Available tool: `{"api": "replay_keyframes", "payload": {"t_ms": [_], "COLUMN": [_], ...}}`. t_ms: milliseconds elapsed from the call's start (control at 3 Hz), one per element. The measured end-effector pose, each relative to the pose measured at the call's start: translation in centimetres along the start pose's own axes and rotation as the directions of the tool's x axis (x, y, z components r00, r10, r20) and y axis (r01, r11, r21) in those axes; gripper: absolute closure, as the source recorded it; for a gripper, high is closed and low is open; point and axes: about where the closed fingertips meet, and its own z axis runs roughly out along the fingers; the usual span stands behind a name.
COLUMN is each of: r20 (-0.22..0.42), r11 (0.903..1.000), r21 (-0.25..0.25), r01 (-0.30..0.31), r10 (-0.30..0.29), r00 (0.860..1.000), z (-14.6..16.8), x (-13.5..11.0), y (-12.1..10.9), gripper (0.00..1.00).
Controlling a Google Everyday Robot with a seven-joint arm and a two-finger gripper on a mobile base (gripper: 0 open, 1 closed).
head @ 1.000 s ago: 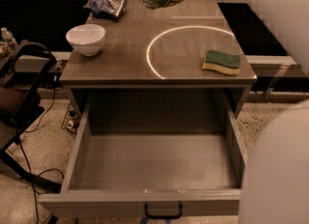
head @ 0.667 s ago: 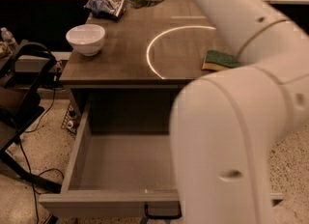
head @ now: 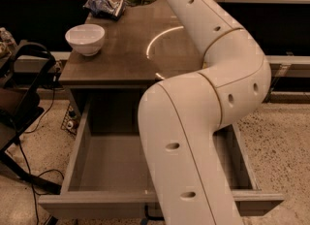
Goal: Move green jalapeno chip bag near blue chip bag
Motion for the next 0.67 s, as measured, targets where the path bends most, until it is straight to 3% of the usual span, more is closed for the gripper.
{"api": "replay_keyframes", "payload": {"t_ms": [333,667], "r20": [0.002,0.010], "r11": [0.9999,0.9972], "r21": [0.011,0.069], "r01": [-0.005,-0.029], "r10": [0.005,0.028], "r00": [1.000,1.000], "z": [0.2,1.4], "x": [0.1,0.8], "y": [-0.5,-2.9], "gripper": [1.00,1.00]}}
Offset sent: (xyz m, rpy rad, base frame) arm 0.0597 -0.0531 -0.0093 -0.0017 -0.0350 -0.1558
